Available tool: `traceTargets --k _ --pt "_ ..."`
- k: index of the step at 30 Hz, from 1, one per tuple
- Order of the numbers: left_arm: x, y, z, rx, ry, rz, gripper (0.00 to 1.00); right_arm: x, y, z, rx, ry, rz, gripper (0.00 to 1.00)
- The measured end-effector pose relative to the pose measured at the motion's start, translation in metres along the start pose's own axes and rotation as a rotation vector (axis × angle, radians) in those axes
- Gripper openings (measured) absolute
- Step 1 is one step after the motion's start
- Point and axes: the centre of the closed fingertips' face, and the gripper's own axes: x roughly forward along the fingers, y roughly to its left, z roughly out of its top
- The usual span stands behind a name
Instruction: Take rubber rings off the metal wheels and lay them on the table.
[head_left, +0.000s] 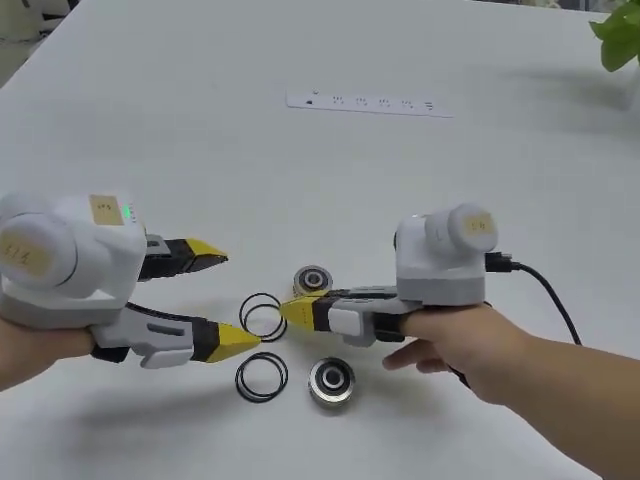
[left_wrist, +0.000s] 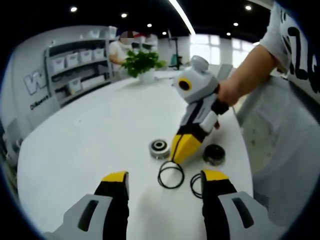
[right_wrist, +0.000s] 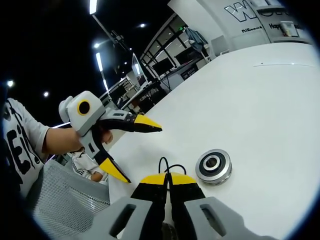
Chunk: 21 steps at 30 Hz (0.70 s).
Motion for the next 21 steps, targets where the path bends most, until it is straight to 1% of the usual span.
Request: traceTargets --k 7,13,21 --pt "0.0003 -0.0004 -0.0021 -0.005 0.005 -0.002 0.58 0.0016 -0.0014 -0.0043 0.008 0.013 -0.005 0.00" --pt "0.0009 -0.0010 -0.0044 -0.011 0.010 -0.004 0.58 0.0006 -0.0056 -0.0058 0.021 0.014 -0.021 0.00" --pt "0.0018 -0.0020 -0.0045 -0.013 0.012 -0.007 0.58 0.0014 -0.0069 -0.0072 0.027 0.017 -0.029 0.00"
